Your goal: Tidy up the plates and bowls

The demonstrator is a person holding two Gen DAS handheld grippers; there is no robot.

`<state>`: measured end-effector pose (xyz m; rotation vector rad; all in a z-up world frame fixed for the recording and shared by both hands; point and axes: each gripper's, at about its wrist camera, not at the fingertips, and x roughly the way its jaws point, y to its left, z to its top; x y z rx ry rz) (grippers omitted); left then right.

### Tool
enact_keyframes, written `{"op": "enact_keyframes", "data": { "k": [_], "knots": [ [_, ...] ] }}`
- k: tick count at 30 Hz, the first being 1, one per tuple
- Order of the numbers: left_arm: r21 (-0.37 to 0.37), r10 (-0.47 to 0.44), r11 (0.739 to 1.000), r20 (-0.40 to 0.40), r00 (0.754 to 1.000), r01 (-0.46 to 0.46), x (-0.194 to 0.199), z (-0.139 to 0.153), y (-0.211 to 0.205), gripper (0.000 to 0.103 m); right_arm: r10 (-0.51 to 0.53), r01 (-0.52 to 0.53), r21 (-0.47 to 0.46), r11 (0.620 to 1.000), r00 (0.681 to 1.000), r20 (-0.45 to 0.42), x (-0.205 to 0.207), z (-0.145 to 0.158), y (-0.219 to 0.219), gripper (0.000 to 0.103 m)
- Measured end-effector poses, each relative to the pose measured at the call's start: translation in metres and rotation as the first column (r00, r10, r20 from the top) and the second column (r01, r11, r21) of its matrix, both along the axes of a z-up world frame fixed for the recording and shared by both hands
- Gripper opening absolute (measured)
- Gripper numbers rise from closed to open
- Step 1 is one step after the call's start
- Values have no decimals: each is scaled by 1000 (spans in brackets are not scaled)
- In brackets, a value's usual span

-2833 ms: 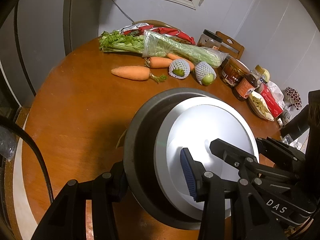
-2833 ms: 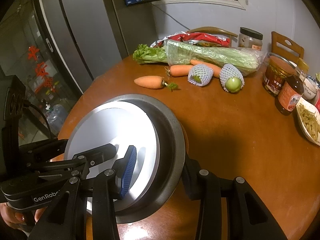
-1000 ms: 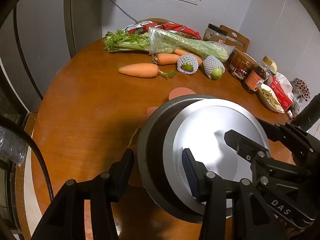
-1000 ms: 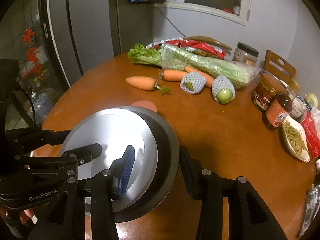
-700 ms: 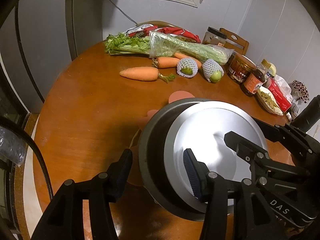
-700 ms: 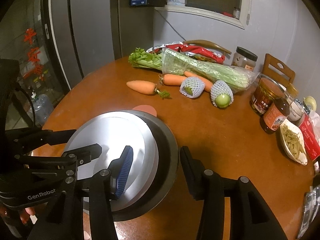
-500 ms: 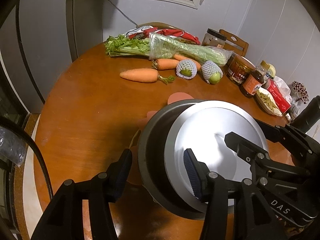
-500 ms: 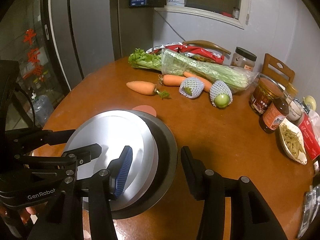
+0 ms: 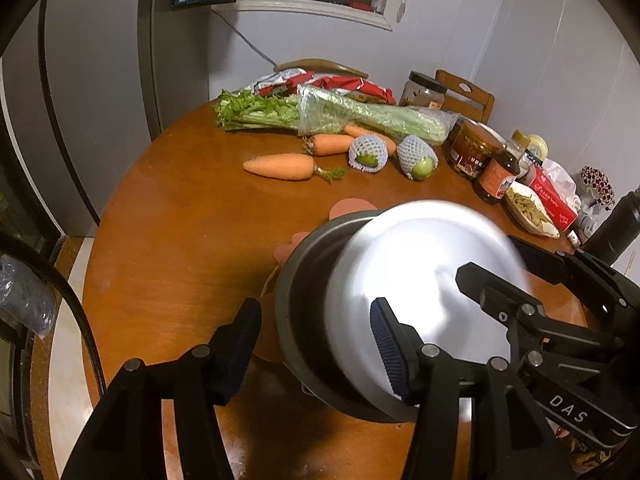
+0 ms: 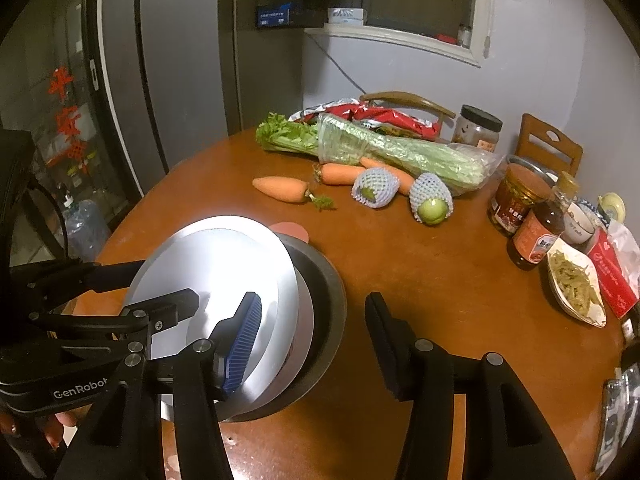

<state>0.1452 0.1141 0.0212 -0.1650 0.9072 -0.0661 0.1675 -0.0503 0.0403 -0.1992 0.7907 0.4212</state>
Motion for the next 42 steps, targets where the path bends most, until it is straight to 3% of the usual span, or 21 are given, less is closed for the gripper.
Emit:
{"op": "enact_keyframes", "data": {
  "k": [16, 42],
  "knots": [
    [20, 2, 1000, 62, 998, -4, -38, 19, -11, 58, -29, 27, 37, 999, 998, 59, -36, 25, -17, 58],
    [76, -7, 997, 76, 997, 1, -136, -2, -50, 63, -72, 68, 67, 995, 996, 57, -141, -4, -56, 61]
  ]
}}
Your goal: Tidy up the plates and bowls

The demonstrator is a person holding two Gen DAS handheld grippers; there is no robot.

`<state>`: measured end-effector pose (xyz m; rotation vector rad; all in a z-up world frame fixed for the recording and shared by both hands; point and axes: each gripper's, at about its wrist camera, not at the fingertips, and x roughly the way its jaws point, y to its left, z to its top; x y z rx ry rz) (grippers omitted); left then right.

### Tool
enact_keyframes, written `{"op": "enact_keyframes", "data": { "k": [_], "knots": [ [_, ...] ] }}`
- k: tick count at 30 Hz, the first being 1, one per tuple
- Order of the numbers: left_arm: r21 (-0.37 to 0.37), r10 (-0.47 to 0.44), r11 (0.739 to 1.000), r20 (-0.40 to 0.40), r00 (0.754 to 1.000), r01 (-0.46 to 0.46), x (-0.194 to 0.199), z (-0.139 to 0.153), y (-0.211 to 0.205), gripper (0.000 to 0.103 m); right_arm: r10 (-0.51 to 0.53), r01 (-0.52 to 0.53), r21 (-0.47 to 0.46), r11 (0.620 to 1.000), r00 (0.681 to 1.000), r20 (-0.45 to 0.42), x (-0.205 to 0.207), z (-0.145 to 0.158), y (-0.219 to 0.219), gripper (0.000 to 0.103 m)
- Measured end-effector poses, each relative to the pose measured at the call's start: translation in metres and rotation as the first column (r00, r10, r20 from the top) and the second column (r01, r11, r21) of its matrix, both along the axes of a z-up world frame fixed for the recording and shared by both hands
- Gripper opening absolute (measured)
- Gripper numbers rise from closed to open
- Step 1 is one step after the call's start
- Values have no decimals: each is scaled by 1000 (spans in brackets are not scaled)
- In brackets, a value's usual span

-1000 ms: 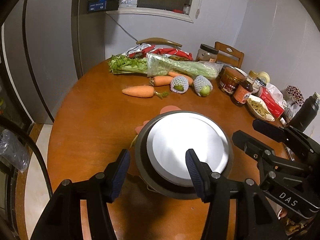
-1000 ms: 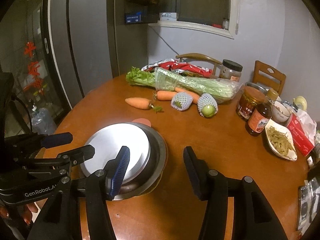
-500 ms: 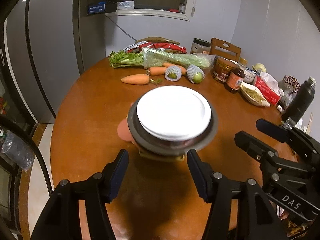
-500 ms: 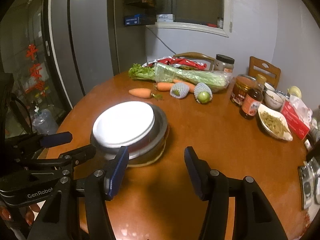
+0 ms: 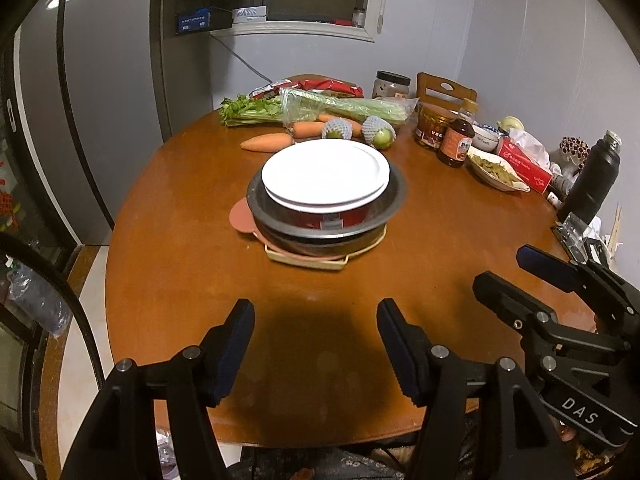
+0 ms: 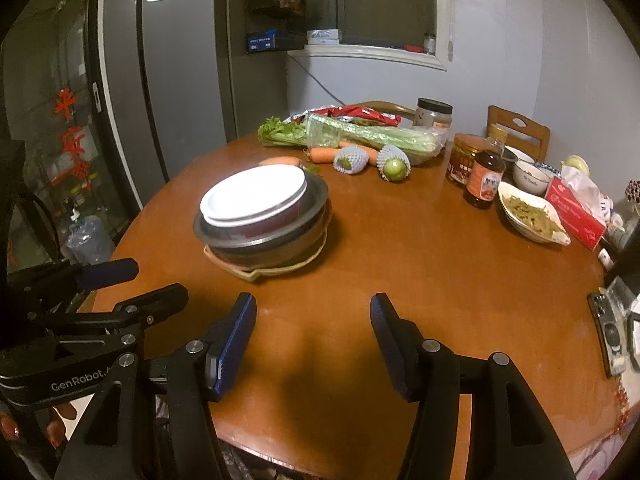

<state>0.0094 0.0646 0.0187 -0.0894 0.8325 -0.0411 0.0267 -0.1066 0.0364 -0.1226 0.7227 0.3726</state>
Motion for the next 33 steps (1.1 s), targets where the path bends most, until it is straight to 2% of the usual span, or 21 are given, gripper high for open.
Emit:
{"op": "enact_keyframes", "data": {
  "k": [13, 33],
  "knots": [
    [31, 2, 1000, 17, 1000, -3, -18, 5, -8, 64, -6, 6, 3, 1000, 1000, 27, -26, 2, -9, 61],
    [39, 10, 999, -4, 1000, -10, -26, 2, -13, 64, -13, 13, 18, 1000, 1000, 25, -42, 2, -20, 61]
  ]
}}
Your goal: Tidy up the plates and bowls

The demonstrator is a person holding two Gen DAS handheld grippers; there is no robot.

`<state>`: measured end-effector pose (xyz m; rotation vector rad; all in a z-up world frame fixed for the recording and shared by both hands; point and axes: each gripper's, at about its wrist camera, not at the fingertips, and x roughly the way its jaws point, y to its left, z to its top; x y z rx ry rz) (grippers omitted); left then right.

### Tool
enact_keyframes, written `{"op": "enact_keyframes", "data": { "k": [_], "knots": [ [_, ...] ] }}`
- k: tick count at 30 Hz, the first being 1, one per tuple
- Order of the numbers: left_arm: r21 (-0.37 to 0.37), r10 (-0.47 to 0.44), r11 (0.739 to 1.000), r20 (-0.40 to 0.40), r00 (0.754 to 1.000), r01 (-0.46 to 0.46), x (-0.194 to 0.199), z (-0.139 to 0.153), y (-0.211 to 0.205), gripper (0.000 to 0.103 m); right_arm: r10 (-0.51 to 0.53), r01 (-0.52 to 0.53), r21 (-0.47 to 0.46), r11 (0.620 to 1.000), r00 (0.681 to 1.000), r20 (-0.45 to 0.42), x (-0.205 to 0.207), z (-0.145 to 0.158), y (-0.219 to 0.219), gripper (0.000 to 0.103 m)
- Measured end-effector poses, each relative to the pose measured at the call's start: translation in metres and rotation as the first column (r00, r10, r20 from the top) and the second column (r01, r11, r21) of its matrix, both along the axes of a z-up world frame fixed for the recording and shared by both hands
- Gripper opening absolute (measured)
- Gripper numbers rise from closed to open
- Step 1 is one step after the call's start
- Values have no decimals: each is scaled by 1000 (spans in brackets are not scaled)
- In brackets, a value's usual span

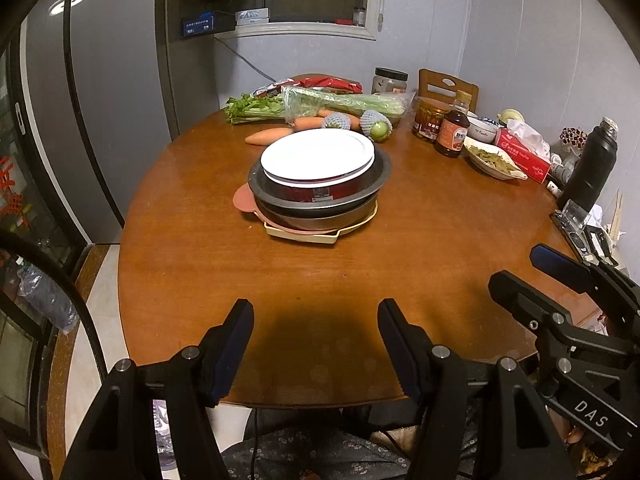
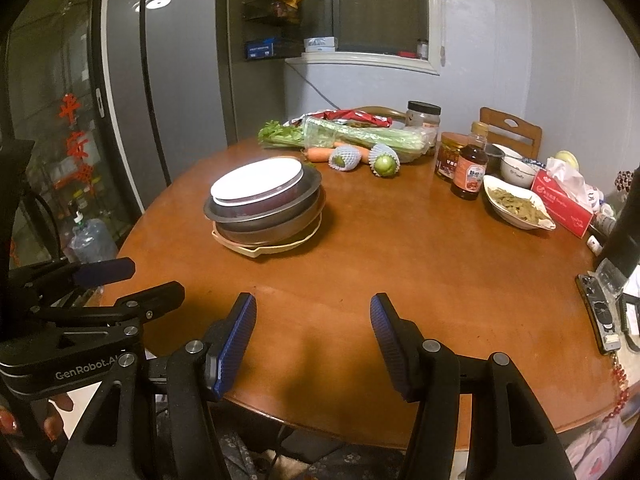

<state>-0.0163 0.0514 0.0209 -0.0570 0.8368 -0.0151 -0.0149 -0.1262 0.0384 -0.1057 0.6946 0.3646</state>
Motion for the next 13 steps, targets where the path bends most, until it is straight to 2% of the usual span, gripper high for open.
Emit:
{"op": "enact_keyframes", "data": {
  "k": [10, 13],
  "knots": [
    [5, 3, 1000, -14, 1000, -3, 4, -7, -1, 64, 5, -5, 2, 1000, 1000, -14, 2, -5, 2, 61],
    [7, 15, 1000, 5, 1000, -15, 8, -11, 5, 67, 8, -8, 8, 1000, 1000, -30, 6, -11, 2, 61]
  ]
}}
